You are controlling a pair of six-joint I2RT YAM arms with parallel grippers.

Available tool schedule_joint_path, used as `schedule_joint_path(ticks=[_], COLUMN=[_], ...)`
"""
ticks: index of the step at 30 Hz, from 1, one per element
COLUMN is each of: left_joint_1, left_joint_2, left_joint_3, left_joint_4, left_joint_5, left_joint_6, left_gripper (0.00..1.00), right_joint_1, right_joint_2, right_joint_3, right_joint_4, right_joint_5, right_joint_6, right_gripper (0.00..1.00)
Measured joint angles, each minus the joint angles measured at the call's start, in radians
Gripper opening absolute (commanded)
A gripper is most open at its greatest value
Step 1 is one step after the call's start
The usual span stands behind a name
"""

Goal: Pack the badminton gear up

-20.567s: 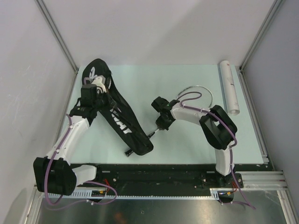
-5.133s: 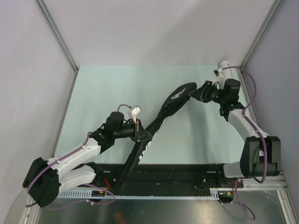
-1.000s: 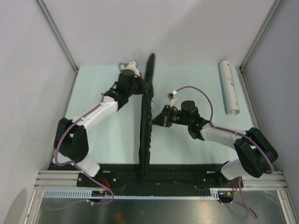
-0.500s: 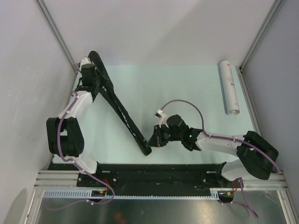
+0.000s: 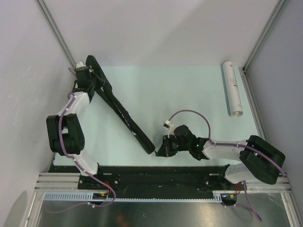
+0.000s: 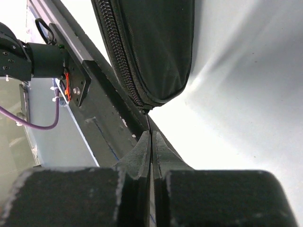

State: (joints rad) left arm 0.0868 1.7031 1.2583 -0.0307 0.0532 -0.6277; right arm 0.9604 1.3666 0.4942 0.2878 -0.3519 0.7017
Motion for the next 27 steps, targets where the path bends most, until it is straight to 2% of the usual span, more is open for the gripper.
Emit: schedule_joint_path(ticks=[3, 4, 9, 12, 13, 20, 23, 27], left_joint_1=[0.002, 0.002, 0.000, -0.005, -0.008, -0.072, -0.126, -0.201], left_joint_2=[0.002, 0.003, 0.003, 0.003, 0.002, -0.004, -0.006, -0.030], left_joint_3=[0.000, 0.000, -0.014, -0.023, -0.026, -0.058, -0.073, -0.096], left_joint_4=[0.005, 0.006, 0.022, 0.033, 0.036, 0.035, 0.028, 0.017], left_joint_5=[0.019, 0.026, 0.033, 0.039, 0.041, 0.094, 0.131, 0.159], left_joint_6=[-0.003, -0.005, -0.022, -0.048, -0.055, -0.126, -0.167, -0.220], left_gripper=[0.00, 0.00, 0.00, 0.00, 0.00, 0.00, 0.00, 0.00], right_joint_1=[-0.011, -0.015, -0.026, -0.026, -0.030, -0.147, -0.173, -0.143], right_joint_2=[0.007, 0.007, -0.045, -0.103, -0.124, -0.174, -0.138, -0.019], right_joint_3=[-0.002, -0.002, 0.016, 0.079, 0.103, 0.238, 0.314, 0.468], right_joint_4=[0.009, 0.005, -0.169, -0.304, -0.341, -0.525, -0.574, -0.599], right_joint_5=[-0.008, -0.012, 0.037, 0.118, 0.148, 0.263, 0.290, 0.336], right_joint_6=[-0.001, -0.002, -0.073, -0.136, -0.159, -0.288, -0.317, -0.342], right_gripper=[0.31, 0.46, 0.76, 0.88, 1.00, 1.00, 1.00, 1.00])
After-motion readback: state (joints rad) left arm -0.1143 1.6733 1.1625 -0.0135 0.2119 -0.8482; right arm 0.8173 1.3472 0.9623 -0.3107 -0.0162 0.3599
